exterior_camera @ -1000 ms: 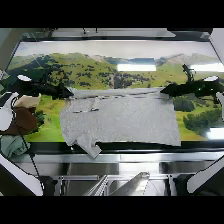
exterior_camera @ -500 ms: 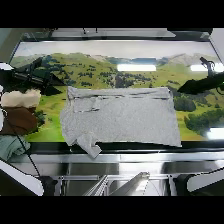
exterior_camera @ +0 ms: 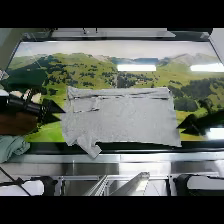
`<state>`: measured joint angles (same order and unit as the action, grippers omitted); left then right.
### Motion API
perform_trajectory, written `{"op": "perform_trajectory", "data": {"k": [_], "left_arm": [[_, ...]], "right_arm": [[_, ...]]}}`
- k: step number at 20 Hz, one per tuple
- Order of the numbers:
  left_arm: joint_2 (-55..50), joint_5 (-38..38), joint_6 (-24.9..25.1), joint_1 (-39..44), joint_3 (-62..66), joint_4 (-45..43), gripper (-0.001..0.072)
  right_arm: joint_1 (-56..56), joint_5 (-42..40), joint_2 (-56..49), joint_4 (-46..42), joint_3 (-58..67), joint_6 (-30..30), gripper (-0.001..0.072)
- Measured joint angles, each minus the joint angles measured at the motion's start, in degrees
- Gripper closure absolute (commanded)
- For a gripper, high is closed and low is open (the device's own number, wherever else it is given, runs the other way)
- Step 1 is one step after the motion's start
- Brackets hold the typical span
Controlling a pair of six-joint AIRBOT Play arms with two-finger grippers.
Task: Fold the shirts.
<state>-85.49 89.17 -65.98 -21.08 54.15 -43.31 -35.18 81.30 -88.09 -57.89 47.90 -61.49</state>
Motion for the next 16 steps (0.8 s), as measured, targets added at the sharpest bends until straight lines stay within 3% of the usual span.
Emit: {"op": "perform_trajectory", "data": {"k": [4, 6, 11, 12, 13, 14, 15, 16], "left_arm": [[5.75, -5.92, -1.25, -1.88, -13.79, -4.11, 0.0088], [6.78, -9.07, -1.36, -1.66, -17.94, -4.98, 0.0088], [7.67, -12.68, -1.25, 2.47, -23.34, -5.14, 0.0089], [7.78, -13.35, -1.27, 3.34, -24.15, -4.74, 0.0127], [7.82, -14.69, -1.22, 4.26, -24.85, -4.63, 0.0266], [7.82, -16.59, -0.61, 5.14, -25.33, -4.22, 0.055], [7.76, -19.23, 0.33, 5.95, -25.49, -4.11, 0.0684], [7.72, -21.0, 1.14, 6.49, -25.22, -3.45, 0.0683]], "right_arm": [[1.92, 0.92, 0.74, 3.04, -7.39, 2.05, 0.0223], [4.04, 0.28, 0.85, 5.07, -8.72, 3.76, 0.0358], [7.37, -2.14, 0.96, 8.2, -9.73, 5.62, 0.0354], [7.61, -2.32, 0.96, 8.74, -9.79, 5.77, 0.0355], [7.8, -2.67, 0.96, 9.25, -9.88, 6.05, 0.0356], [7.91, -2.86, 0.96, 9.64, -9.92, 6.27, 0.0359], [8.0, -3.1, 0.98, 10.05, -9.92, 6.58, 0.0463], [8.07, -4.09, 0.98, 10.1, -9.92, 6.73, 0.0587]]}}
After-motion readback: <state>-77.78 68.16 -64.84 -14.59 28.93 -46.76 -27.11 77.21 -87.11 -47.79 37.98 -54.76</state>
